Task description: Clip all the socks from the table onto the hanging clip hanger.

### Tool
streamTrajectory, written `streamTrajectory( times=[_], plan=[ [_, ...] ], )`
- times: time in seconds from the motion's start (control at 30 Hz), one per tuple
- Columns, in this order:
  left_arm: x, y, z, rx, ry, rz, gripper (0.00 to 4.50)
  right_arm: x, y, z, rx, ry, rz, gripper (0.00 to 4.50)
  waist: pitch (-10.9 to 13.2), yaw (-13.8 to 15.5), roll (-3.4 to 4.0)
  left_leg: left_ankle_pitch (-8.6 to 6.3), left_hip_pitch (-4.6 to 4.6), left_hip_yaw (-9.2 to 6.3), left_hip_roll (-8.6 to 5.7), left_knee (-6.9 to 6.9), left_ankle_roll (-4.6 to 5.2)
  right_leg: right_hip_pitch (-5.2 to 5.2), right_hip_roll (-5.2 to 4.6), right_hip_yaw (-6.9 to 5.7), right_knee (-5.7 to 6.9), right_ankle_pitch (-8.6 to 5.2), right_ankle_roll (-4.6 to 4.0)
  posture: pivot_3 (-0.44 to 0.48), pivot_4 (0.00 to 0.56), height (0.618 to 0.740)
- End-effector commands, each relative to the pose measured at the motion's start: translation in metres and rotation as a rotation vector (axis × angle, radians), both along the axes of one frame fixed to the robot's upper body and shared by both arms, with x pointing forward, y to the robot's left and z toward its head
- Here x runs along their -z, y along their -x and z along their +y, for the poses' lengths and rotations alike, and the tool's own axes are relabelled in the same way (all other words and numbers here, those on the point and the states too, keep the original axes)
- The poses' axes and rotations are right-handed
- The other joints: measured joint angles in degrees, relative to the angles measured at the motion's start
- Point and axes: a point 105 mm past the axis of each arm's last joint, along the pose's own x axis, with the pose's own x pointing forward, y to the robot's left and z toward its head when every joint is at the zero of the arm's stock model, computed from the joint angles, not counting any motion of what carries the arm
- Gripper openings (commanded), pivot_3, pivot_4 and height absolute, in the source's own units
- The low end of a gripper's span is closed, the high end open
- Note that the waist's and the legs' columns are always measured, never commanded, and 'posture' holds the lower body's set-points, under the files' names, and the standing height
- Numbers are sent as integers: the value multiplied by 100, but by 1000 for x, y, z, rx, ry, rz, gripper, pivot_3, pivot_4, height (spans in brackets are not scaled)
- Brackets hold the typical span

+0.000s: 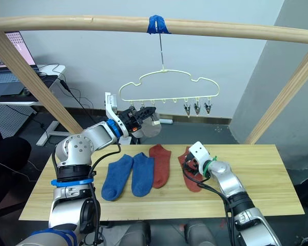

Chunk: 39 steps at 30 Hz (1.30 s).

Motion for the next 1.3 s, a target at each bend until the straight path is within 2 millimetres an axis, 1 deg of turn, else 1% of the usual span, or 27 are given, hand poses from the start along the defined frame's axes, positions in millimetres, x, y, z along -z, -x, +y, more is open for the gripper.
streamTrajectory(
  times=[0.03, 0.2, 0.33, 0.37, 0.4, 0.47, 0.63, 0.7, 0.73, 0.8, 0.87, 0.97, 1.03, 1.07, 1.13, 1.2, 1.3],
  plan=[
    [-8, 5, -2, 18, 5, -36, 82, -3, -8, -1, 9, 23, -15, 4479, 1, -2, 0, 0, 0, 0, 0, 0, 0, 0, 0, -1, 0, 0, 0, 11, 167, 740],
    [-7, 8, -4, 34, 9, -36, 82, 7, -9, -1, 29, 18, 34, 4479, 1, 4, 0, 0, 0, -1, 0, -1, 0, 0, 0, -1, 0, -1, 1, 11, 167, 740],
    [-6, 9, -4, 27, 8, -36, 82, 32, 1, -4, 3, 67, 113, 4479, 1, -2, 0, 0, 1, 0, 1, -2, 0, 1, 0, 0, -2, 0, 1, 22, 165, 740],
    [-6, 10, -4, 26, 8, -38, 82, 34, 2, -5, 1, 67, 112, 4316, 0, 1, 0, 0, 2, -2, 0, -2, 0, 3, 0, -2, -2, -1, 1, 28, 163, 740],
    [-7, 10, -3, 25, 9, -40, 82, 35, 3, -6, 0, 66, 111, 4108, 0, 2, 0, 0, 3, -3, 0, -2, 0, 4, 0, -3, -2, -1, 2, 28, 163, 740],
    [-8, 9, -3, 22, 10, -42, 82, 36, 6, -7, -26, 72, 103, 3514, 0, 4, 0, 0, 4, -2, 0, -1, 0, 6, 0, -3, -2, -3, 6, 28, 163, 740],
    [-6, 11, -4, 22, 12, -41, 82, 37, 14, -7, -67, 74, 92, 1766, 0, 30, 0, 0, 4, -2, -1, 0, 0, 7, 0, -2, -3, -4, 7, 32, 161, 740],
    [-6, 12, -5, 23, 14, -41, 82, 34, 16, -5, -78, 65, 76, 1081, 0, 43, 0, 0, 4, -3, 0, -2, 0, 6, 0, -3, -3, -4, 7, 33, 158, 740],
    [-6, 12, -5, 24, 15, -41, 82, 30, 16, -4, -87, 53, 58, 650, 0, 54, 0, 0, 4, -3, 0, -2, 0, 6, 0, -3, -3, -4, 8, 33, 158, 740],
    [-6, 12, -4, 23, 16, -40, 82, 21, 17, 0, -103, 31, 23, 9, 0, 81, 0, 0, 4, -2, 0, -1, 0, 6, 0, -2, -3, -4, 8, 33, 158, 740],
    [-6, 12, -4, 25, 19, -37, 82, 8, 19, 4, -133, 9, -26, 9, 1, 98, 0, 0, 3, -1, 0, -2, -1, 4, 0, -1, -4, -4, 8, 32, 155, 740],
    [-4, 12, -3, 24, 8, -27, 82, -20, 23, 15, -190, -53, -113, 9, 1, 110, 0, -1, -1, -1, 0, -7, -1, -2, 0, 0, -6, -5, 8, 26, 154, 740],
    [-4, 11, -3, 20, 31, -8, 82, -42, 28, 23, -220, -94, -173, 9, 1, 109, 0, -1, -1, 0, 0, -9, -1, -4, 0, 0, -6, -5, 9, 22, 154, 740],
    [-5, 10, -3, 20, 40, -1, 82, -49, 30, 26, -225, -102, -191, 9, 1, 112, 0, -1, -1, -1, 2, -9, -1, -4, 1, 0, -7, -5, 10, 22, 154, 740],
    [-5, 10, -3, 20, 47, 6, 82, -54, 33, 27, -225, -104, -200, 9, 1, 121, 0, -1, -2, -2, 2, -10, -1, -4, 1, -2, -8, -6, 11, 22, 154, 740],
    [-4, 10, -3, 19, 49, 17, 82, -61, 38, 31, -277, -84, -235, 9, 1, 138, 0, -1, -3, -2, 1, -10, -1, -2, 0, -2, -12, -7, 12, 22, 154, 740],
    [-5, 5, -2, 13, 112, 77, 82, -93, 41, 46, -319, -93, -340, 9, 2, 135, -2, -1, -10, -1, -1, -9, -1, -6, -2, -2, -17, -7, 12, 2, 157, 740]
  ],
)
